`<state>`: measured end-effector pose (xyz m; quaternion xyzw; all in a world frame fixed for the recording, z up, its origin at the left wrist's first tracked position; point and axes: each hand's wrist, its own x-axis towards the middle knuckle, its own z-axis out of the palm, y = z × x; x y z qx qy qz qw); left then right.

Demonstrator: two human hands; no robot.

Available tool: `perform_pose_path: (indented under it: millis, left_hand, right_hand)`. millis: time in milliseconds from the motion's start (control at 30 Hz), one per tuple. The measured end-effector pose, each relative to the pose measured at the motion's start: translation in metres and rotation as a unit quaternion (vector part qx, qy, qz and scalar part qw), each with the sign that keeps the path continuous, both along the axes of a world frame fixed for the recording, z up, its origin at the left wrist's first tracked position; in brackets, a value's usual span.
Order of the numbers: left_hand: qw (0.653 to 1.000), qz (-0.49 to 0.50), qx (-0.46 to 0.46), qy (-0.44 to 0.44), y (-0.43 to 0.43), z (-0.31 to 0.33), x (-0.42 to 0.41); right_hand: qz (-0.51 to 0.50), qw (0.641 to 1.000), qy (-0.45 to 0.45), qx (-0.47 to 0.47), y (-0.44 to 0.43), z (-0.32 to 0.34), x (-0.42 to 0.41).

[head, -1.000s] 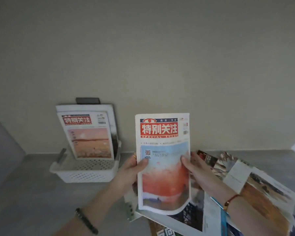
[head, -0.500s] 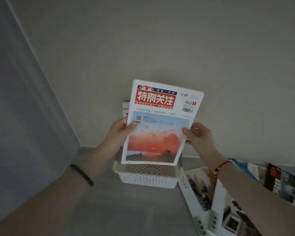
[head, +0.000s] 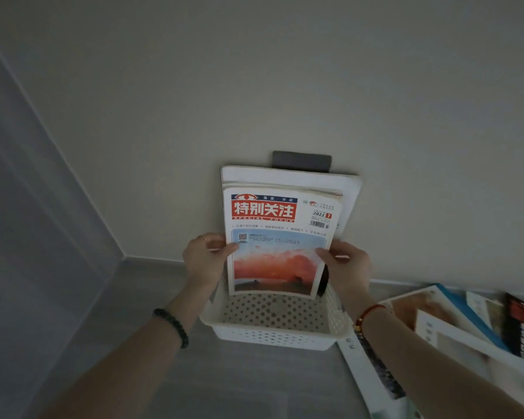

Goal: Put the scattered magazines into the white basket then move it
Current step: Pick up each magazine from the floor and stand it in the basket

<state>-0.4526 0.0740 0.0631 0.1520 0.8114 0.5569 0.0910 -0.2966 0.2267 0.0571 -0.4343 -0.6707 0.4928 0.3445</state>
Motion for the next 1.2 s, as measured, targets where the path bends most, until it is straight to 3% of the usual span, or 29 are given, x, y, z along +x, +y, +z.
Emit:
perform_pose_path:
  millis: [333, 533, 667, 933, 1200]
  left_hand:
    - [0.999, 0.022, 0.029, 0.002, 0.010, -0.002, -0.005]
    - [0.998, 0.049, 0.036, -0.032, 0.007, -0.005, 0.006]
    - [0.995, 0.072, 0.058, -0.048, -0.003, -0.008, 0.035]
    - [0.998, -0.059, 0.035, -0.006, 0.004, -0.008, 0.148]
    - [0.980, -0.134, -0.015, -0.145, 0.038, -0.036, 0.277]
  right_hand:
    - [-0.030, 0.999, 0.008, 0.017, 0.007, -0.011, -0.005]
    - [0.041, 0.999, -0.035, 0.001, 0.013, -0.006, 0.020]
    - [0.042, 0.998, -0.034, 0.009, 0.019, 0.001, 0.079]
    - [-0.049, 0.995, -0.083, -0.007, 0.043, -0.002, 0.240]
    - [-0.034, 0.989, -0.147, -0.007, 0.051, -0.020, 0.354]
